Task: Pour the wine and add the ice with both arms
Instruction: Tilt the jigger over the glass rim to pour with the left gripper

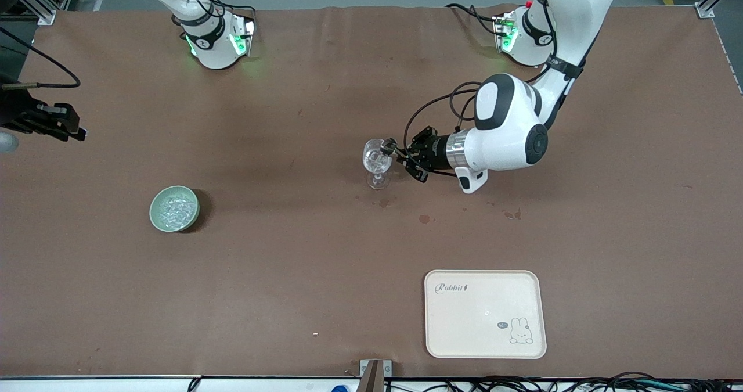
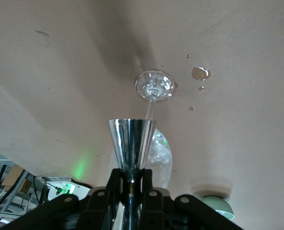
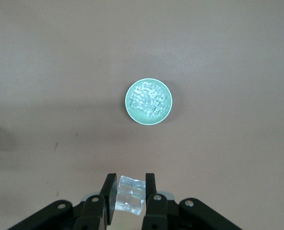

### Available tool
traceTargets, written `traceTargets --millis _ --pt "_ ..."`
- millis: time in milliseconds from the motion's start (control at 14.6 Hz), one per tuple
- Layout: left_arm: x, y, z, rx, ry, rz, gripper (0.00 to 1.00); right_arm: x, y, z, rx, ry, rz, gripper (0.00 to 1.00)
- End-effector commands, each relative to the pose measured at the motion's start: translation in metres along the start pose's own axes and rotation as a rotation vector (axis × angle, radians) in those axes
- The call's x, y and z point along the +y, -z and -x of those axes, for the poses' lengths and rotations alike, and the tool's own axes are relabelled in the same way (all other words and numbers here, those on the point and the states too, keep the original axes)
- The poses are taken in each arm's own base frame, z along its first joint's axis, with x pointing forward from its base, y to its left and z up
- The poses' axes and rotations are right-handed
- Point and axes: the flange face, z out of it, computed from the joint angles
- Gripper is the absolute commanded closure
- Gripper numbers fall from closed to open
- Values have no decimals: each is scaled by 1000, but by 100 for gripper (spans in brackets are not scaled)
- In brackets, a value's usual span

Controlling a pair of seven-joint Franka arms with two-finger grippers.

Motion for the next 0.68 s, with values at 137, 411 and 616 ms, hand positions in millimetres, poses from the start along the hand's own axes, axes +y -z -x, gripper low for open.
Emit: traceTargets --millis 137,411,616 --pt "-9 2 17 75 25 3 99 2 3 7 -3 6 6 92" --pt "-8 3 24 86 55 10 99 1 2 7 -10 7 6 92" --pt "-6 4 28 124 72 16 99 2 2 8 -13 6 6 92"
